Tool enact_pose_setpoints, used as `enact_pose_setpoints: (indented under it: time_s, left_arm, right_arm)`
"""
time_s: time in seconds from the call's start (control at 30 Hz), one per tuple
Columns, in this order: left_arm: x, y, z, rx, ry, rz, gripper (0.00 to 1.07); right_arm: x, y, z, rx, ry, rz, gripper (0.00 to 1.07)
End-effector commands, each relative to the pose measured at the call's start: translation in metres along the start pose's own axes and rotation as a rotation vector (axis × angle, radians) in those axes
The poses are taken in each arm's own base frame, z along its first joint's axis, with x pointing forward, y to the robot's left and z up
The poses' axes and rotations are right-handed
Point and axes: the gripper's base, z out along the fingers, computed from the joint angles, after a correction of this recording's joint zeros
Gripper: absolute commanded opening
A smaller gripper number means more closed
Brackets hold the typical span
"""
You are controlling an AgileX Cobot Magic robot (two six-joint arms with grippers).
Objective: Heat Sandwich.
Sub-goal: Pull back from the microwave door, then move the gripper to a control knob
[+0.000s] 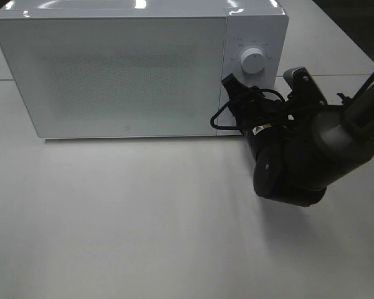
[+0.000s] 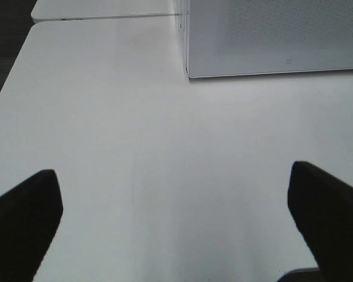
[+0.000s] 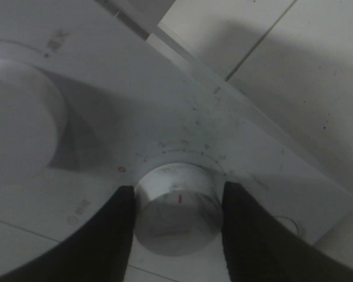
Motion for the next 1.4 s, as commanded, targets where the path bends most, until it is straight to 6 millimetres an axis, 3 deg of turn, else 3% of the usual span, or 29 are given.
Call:
enact_pose_setpoints:
  time_s: [0.03, 0.57, 1.4]
  left_arm:
    - [0.0014, -0.0006, -0.0032, 0.0, -0.031, -0.005, 1.04]
    - [0.0014, -0.0006, -0.0032, 0.0, -0.031, -0.005, 1.04]
    - [0.0014, -0.0006, -0.0032, 0.0, -0.031, -0.005, 1.04]
  right_arm:
    - [0.0038, 0.01, 0.0001, -0.08, 0.035, 0.121, 0.15]
    - [0.0039, 0.0109, 0.0, -0.078, 0.06, 0.636, 0.16]
    - [0.0041, 0.0119, -0.0001, -0.086, 0.069, 0.703, 0.2]
